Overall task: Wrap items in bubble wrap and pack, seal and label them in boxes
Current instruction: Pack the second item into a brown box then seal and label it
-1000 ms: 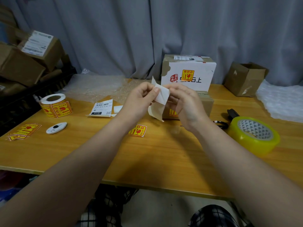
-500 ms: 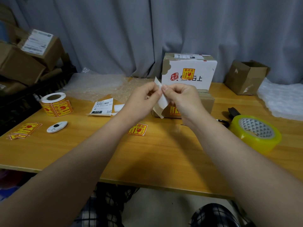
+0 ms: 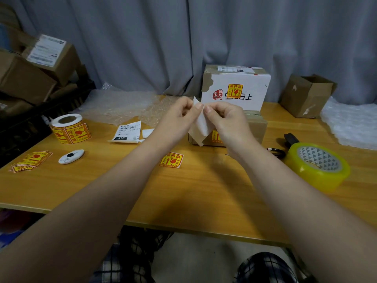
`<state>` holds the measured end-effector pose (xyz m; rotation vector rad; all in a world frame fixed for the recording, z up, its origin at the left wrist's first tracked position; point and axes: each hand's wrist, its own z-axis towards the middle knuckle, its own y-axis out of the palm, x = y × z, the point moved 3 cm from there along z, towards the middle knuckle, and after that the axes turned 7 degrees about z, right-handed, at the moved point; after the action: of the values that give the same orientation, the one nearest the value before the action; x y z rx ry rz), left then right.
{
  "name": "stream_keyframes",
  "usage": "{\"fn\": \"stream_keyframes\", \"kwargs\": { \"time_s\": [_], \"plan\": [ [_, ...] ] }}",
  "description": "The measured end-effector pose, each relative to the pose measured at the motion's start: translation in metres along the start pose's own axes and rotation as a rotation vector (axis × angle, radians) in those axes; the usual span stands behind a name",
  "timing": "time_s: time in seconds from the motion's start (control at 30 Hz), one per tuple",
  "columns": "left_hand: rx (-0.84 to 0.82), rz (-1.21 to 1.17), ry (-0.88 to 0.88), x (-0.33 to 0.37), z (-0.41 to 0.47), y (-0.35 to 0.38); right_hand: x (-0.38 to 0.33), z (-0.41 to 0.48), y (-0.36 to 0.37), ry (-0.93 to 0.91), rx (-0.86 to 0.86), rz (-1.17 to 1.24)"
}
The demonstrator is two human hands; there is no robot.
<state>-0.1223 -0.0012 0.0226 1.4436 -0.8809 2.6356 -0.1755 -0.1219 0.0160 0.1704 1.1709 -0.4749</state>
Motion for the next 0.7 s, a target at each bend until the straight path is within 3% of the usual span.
{"fn": "stream_keyframes", "kwargs": {
  "time_s": [0.1,0.23,0.37,0.47,0.7],
  "plan": [
    [0.043,0.029,0.017,0.003,0.004,0.000,0.004,-0.001,-0.001,0.029,-0.037,0.102],
    [0.068,0.058,0.014,-0.003,0.004,0.004,0.005,-0.004,-0.001,0.215,-0.032,0.395],
    [0.076,0.147,0.107,-0.006,0.004,0.009,0.001,-0.003,-0.001,0.056,0.009,0.229],
    [0.092,0.081,0.133,-0.001,0.005,0.009,0.000,0.000,-0.002,0.025,0.036,0.238],
    [0.063,0.017,0.139,0.005,0.010,0.012,-0.002,0.001,0.003,0.201,0.157,0.417]
  ]
}}
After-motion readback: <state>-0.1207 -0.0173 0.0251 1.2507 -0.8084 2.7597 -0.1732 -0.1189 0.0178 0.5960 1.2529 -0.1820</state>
